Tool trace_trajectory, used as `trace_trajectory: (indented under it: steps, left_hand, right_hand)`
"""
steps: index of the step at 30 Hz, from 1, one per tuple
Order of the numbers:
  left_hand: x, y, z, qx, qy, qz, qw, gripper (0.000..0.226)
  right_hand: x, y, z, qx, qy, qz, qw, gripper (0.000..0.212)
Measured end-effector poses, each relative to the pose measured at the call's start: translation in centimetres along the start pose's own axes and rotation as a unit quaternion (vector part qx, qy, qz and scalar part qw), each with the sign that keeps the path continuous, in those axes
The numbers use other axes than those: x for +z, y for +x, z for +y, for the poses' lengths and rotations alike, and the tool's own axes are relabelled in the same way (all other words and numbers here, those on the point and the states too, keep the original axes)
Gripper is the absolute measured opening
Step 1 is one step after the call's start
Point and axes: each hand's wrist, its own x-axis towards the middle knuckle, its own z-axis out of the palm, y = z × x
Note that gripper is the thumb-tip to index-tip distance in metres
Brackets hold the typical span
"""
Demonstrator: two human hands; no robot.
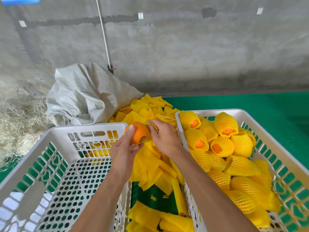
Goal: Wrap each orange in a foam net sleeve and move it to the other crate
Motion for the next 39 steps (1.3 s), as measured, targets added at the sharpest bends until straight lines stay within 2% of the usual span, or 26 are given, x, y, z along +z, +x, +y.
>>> trace_trajectory:
  steps: [3,6,10,15,19,22,25,27,31,36,39]
  left_hand:
    - [0.4,0.0,-0.7,0.049,0.068,0.025,0.996,0.061]
    - [0.4,0.3,-1.5,0.071,0.153,0.043,0.985,0.076]
    - [0.0,0.8,-1.5,0.049,0.145,0.066,0.986,0.09]
    - [0.3,0.7,-1.5,0.072,0.11,0.035,0.991,0.054]
    - [0.4,0.5,-0.9,0.078,0.088,0.055,0.991,0.066]
    - [0.4,0.7,-0.9,0.063,0.104,0.043,0.992,0.044]
    - [0.6,0.7,-0.8,-0.008,0.048,0.013,0.999,0.044]
    - [0.5,0.9,-1.0,-0.01,0.054,0.001,0.998,0.04]
    - [0.1,1.2,-1.4,0.006,0.084,-0.011,0.996,0.062]
    - [0.1,1.4,-1.9,0.008,0.141,-0.007,0.99,0.087]
    - [-0.1,1.5,-1.9,0.001,0.149,0.001,0.989,0.087]
  right_hand:
    - [-0.4,-0.1,-0.3,-0.002,0.015,0.047,0.999,0.024]
    - [-0.2,-0.5,-1.0,-0.047,0.022,0.057,0.997,0.026]
    - [-0.1,-0.9,-1.7,-0.098,0.029,0.07,0.992,0.028]
    - [0.8,-1.5,-2.6,-0.129,-0.006,0.072,0.989,0.026]
    - [1.3,-1.5,-2.3,-0.1,-0.016,0.089,0.991,0.025]
    - [1.8,-1.3,-1.6,-0.062,0.001,0.048,0.997,0.026]
    - [2.0,-1.2,-1.0,-0.043,0.005,0.054,0.998,0.027]
    - [2.0,-1.2,-0.8,-0.036,0.003,0.058,0.998,0.027]
    - [1.7,-0.9,-0.9,-0.03,-0.022,0.057,0.998,0.03]
    - [0.9,-0.5,-0.8,-0.04,-0.125,0.033,0.991,0.034]
    - [0.3,-0.5,-1.1,-0.078,-0.136,0.056,0.986,0.032]
